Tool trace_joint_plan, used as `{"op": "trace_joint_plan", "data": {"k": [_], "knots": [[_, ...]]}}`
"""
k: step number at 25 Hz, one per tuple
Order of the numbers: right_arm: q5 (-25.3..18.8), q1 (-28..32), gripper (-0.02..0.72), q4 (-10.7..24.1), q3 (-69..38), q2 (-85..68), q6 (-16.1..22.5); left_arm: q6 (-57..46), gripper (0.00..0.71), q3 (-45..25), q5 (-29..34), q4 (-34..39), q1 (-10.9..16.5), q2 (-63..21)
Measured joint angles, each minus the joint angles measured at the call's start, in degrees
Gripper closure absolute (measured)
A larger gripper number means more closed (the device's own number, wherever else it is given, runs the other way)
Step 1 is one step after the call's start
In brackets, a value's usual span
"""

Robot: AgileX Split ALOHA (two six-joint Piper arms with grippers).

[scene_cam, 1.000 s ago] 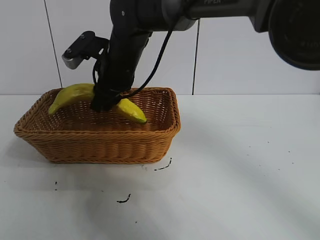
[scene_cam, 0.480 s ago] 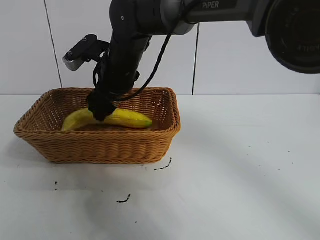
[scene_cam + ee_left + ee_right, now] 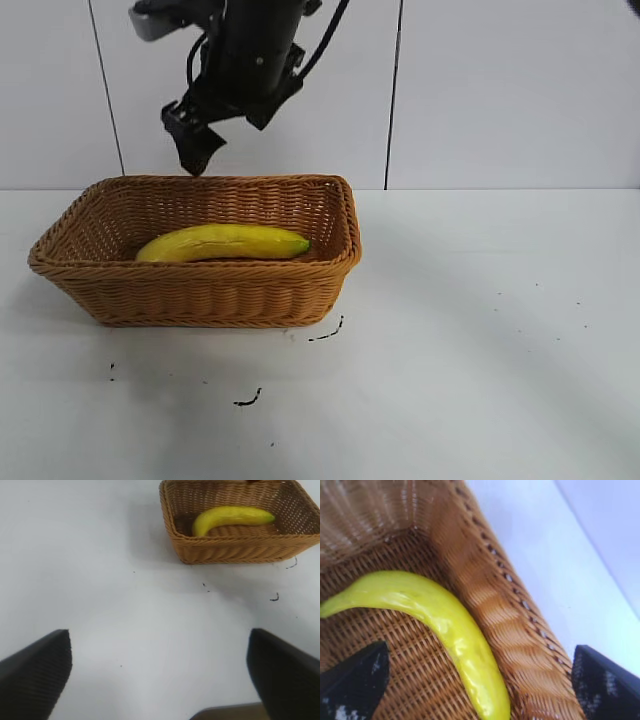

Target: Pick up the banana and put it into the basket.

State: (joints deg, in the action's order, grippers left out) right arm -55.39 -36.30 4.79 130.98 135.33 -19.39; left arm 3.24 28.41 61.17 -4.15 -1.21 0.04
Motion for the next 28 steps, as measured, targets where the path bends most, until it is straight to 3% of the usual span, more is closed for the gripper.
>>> {"op": "trace_joint_plan", "data": {"k": [7, 13, 24, 28], "knots": [[-8.5, 5.9, 0.011, -0.4, 3.4, -2.8, 10.6, 0.0, 0.02, 0.0, 0.0, 0.0, 0.0, 0.0], [-13.7, 18.0, 0.011, -0.4, 3.7, -2.7, 16.2, 0.0, 0.02, 0.0, 0.0, 0.0, 0.0, 0.0], [-14.3, 33.9, 0.011, -2.5, 3.4, -2.8, 16.5, 0.0, 0.02, 0.0, 0.0, 0.0, 0.0, 0.0], [-14.2, 37.2, 0.011, -4.8, -3.0, -5.3, 16.5, 0.0, 0.02, 0.0, 0.0, 0.0, 0.0, 0.0]]}}
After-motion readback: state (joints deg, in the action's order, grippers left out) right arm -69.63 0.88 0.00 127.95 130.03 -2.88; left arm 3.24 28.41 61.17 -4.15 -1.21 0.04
